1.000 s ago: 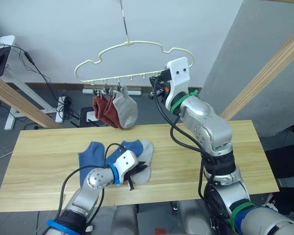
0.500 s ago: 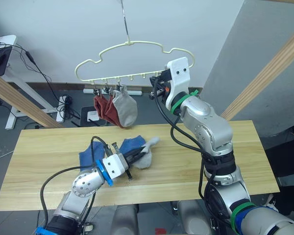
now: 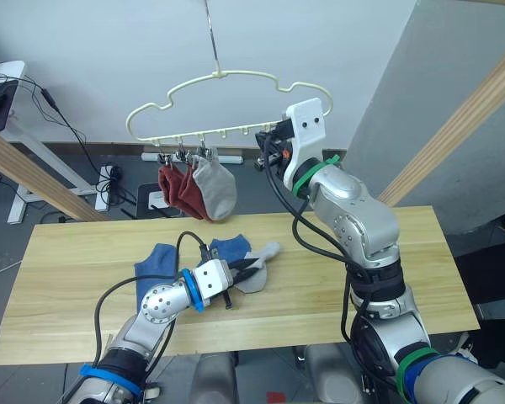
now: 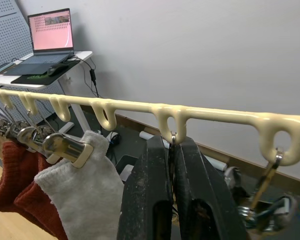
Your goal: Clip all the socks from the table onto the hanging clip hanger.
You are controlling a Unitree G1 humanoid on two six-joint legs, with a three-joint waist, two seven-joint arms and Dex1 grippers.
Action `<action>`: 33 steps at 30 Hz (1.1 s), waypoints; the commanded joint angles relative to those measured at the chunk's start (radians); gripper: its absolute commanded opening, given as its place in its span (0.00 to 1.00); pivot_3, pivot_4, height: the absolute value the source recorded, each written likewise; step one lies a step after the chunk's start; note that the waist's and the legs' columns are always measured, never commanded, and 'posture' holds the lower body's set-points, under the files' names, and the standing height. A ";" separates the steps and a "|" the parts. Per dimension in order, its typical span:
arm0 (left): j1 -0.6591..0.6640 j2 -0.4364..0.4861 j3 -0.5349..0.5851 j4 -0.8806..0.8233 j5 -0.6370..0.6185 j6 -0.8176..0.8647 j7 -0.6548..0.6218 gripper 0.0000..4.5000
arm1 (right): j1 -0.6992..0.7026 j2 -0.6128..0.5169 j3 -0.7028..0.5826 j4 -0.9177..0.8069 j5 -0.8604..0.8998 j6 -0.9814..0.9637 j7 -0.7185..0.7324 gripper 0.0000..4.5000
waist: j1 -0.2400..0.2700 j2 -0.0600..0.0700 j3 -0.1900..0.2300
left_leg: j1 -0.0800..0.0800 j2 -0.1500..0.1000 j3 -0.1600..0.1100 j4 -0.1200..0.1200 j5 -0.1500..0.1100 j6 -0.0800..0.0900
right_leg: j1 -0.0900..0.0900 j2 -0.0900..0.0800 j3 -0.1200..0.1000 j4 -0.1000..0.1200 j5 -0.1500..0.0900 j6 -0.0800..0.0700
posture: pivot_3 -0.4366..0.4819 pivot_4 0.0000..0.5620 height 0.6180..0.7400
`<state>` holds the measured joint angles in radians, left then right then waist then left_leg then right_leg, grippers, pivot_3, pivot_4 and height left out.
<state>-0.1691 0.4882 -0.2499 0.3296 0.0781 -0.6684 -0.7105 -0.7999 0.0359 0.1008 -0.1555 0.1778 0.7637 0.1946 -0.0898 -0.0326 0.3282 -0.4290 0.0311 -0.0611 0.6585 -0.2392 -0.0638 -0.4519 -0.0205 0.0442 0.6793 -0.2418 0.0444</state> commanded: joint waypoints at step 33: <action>-0.108 -0.136 -0.095 -0.157 -0.067 0.896 0.065 0.99 | 0.009 0.009 0.010 -0.069 0.010 0.019 -0.009 0.00 | 0.000 0.000 0.000 | -0.001 0.000 -0.001 0.001 0.000 0.000 | 0.000 0.000 0.000 0.000 0.000 0.000 | 0.32 0.59 0.85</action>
<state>-0.2795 0.3547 -0.3201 0.1635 -0.0159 0.2410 -0.6440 -0.7953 0.0383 0.1030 -0.1743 0.1788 0.7841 0.1901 -0.0898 -0.0324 0.3284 -0.4298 0.0307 -0.0618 0.6596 -0.2392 -0.0638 -0.4521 -0.0203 0.0442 0.6796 -0.2414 0.0439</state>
